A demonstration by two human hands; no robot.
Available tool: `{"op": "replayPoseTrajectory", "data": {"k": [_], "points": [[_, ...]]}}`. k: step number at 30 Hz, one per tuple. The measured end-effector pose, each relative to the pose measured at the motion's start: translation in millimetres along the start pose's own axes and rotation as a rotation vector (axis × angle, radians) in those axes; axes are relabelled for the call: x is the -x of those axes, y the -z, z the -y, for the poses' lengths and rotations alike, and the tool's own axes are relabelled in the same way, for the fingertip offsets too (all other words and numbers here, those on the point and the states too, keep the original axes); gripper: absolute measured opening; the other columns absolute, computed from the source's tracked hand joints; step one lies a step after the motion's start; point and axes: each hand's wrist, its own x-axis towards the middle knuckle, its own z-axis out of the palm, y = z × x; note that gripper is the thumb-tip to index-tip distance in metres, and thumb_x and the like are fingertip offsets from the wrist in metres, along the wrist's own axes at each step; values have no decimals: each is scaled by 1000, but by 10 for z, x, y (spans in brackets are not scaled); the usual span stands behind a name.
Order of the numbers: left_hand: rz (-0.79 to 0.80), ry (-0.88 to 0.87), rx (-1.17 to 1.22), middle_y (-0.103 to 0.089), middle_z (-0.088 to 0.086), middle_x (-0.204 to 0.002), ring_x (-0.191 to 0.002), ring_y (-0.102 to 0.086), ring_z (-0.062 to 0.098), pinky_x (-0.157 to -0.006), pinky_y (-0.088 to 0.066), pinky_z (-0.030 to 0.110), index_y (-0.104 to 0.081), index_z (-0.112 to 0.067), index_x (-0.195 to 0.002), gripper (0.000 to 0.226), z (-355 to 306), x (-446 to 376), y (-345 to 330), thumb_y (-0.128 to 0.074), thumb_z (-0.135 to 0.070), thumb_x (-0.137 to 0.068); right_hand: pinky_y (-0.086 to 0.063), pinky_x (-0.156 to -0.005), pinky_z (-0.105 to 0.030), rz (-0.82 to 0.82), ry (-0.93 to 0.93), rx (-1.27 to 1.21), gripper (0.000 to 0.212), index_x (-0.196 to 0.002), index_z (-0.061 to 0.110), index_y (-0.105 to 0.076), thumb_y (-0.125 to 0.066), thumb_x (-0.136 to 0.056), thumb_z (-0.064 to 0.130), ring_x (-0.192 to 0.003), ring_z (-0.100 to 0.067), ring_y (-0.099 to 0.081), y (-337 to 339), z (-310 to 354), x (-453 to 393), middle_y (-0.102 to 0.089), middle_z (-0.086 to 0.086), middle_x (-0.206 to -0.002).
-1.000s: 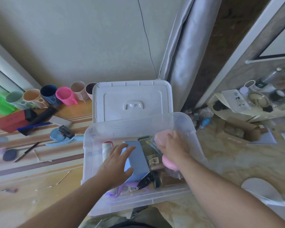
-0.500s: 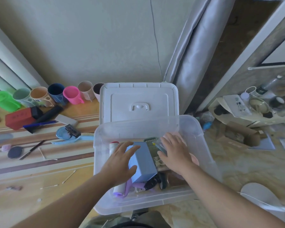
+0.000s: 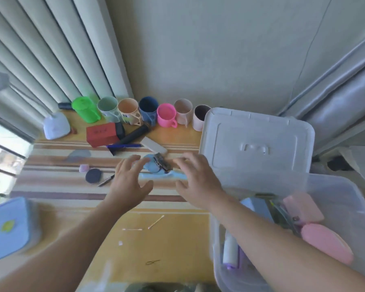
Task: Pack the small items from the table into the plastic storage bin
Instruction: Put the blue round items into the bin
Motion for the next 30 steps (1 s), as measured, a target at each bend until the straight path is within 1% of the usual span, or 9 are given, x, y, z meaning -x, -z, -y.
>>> {"op": "replayPoseTrajectory", "data": {"k": [6, 10, 12, 14, 17, 20, 24, 27, 30], "points": [[98, 185, -29, -42, 2, -147, -136, -37, 32, -113, -37, 50, -46, -33, -144, 73, 1206, -6, 129, -76, -35, -77, -48, -100, -42, 278, -214, 171, 66, -149, 24, -44, -69, -88, 33, -133, -27, -40, -733, 164, -798, -42, 0, -145], [146, 208, -1, -41, 0, -146, -136, -33, 29, -113, -36, 47, -43, -36, -146, 77, 1517, -62, -17, -75, -32, -76, -50, -98, -48, 498, -258, 341, 99, -156, 33, -19, -77, -79, 53, -125, -33, -42, -1198, 32, -1066, -34, -5, -144], [174, 182, 0, -38, -2, -148, -139, -29, 28, -114, -34, 46, -40, -37, -148, 76, 1518, -161, -125, -74, -34, -79, -47, -104, -50, 592, -281, 397, 108, -160, 38, -9, -78, -80, 58, -128, -35, -39, -1410, -33, -1109, -25, -9, -151], [205, 129, 13, -35, -3, -149, -139, -29, 27, -112, -36, 43, -39, -36, -149, 76, 1453, -317, -233, -72, -34, -81, -44, -108, -48, 594, -321, 406, 100, -160, 41, -18, -77, -81, 58, -132, -36, -39, -1574, -81, -1116, -21, -9, -157], [261, 71, 35, -32, -3, -150, -140, -26, 24, -110, -40, 42, -36, -40, -148, 75, 1331, -582, -369, -69, -31, -82, -49, -99, -44, 481, -302, 315, 55, -132, 38, -53, -78, -83, 43, -124, -33, -46, -1728, -113, -1058, -39, -3, -143], [324, 51, 8, -26, 0, -155, -143, -21, 26, -115, -35, 42, -32, -39, -150, 80, 1297, -824, -460, -68, -20, -81, -51, -88, -42, 433, -283, 237, 31, -112, 32, -61, -75, -85, 31, -117, -29, -47, -1781, -87, -940, -45, 0, -127], [484, -80, -224, -18, 0, -160, -146, -15, 28, -116, -36, 44, -20, -34, -156, 94, 1324, -1008, -559, -63, -4, -78, -50, -74, -38, 377, -307, 169, 23, -102, 32, -60, -71, -87, 19, -104, -24, -49, -1755, -118, -796, -48, 6, -113], [556, -160, -370, -21, 0, -156, -142, -21, 28, -113, -39, 45, -24, -35, -155, 89, 1336, -1004, -628, -70, -18, -81, -54, -64, -39, 344, -327, 168, 23, -100, 34, -57, -72, -88, 20, -96, -22, -51, -1698, -158, -672, -47, 8, -108], [491, -200, -472, -36, 0, -143, -131, -36, 27, -109, -39, 43, -42, -38, -145, 69, 1317, -963, -651, -73, -38, -83, -51, -58, -34, 346, -325, 170, 22, -105, 37, -59, -70, -91, 24, -98, -20, -51, -1649, -188, -590, -48, 10, -112]]}}
